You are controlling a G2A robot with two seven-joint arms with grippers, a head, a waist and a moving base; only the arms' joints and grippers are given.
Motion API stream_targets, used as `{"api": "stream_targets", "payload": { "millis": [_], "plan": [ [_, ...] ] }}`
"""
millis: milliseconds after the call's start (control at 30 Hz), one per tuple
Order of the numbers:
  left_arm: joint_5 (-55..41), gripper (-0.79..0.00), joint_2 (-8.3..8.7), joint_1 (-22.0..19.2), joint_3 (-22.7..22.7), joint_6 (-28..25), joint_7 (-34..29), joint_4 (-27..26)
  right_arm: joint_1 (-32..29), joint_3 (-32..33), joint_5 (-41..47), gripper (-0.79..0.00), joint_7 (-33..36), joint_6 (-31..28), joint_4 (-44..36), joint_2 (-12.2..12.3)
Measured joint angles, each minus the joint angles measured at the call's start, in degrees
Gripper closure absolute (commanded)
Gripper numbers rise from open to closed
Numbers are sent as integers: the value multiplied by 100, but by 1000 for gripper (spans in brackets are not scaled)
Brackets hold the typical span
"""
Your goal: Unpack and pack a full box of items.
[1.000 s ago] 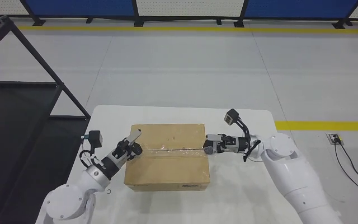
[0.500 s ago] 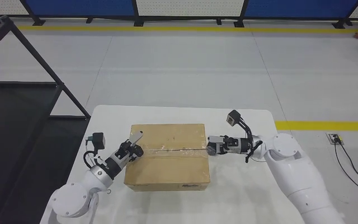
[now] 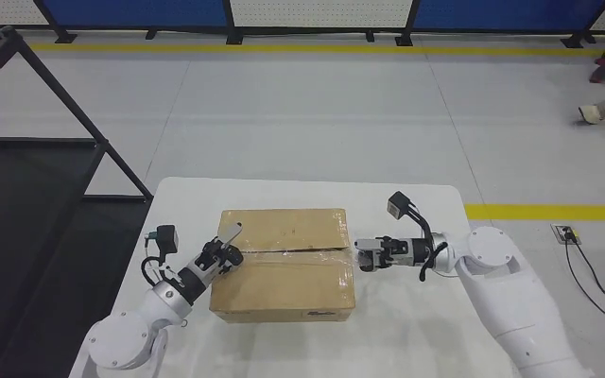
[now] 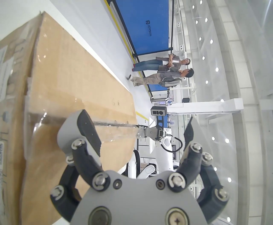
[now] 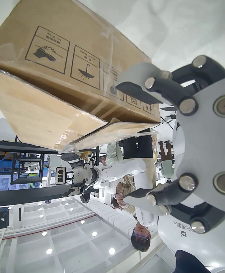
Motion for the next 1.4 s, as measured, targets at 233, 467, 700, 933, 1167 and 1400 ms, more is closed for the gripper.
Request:
{"api": "stream_targets", "payload": {
  "millis": [233,467,700,933,1167,1400],
  "plan": [
    [-21,-785,23,55,-9,-40,-6,-44,-40,27,-123,0,-112,170,-162,46],
    [-75,-785,48,133,-68,-87,4,-90,-8,-8,-294,0,-104,313,-320,84],
    [-152,-785,73,189,-128,-130,-4,-104,18,-26,-510,0,-118,521,-500,132],
    [-219,-785,92,195,-157,-184,30,-81,54,-28,-620,0,-197,587,-821,166],
    [-384,-785,107,260,-281,-298,132,-51,227,-93,-639,0,-359,505,-1231,160],
    [-564,-785,122,400,-409,-442,212,-39,547,-295,-585,0,-484,508,-1409,108]
  ]
}}
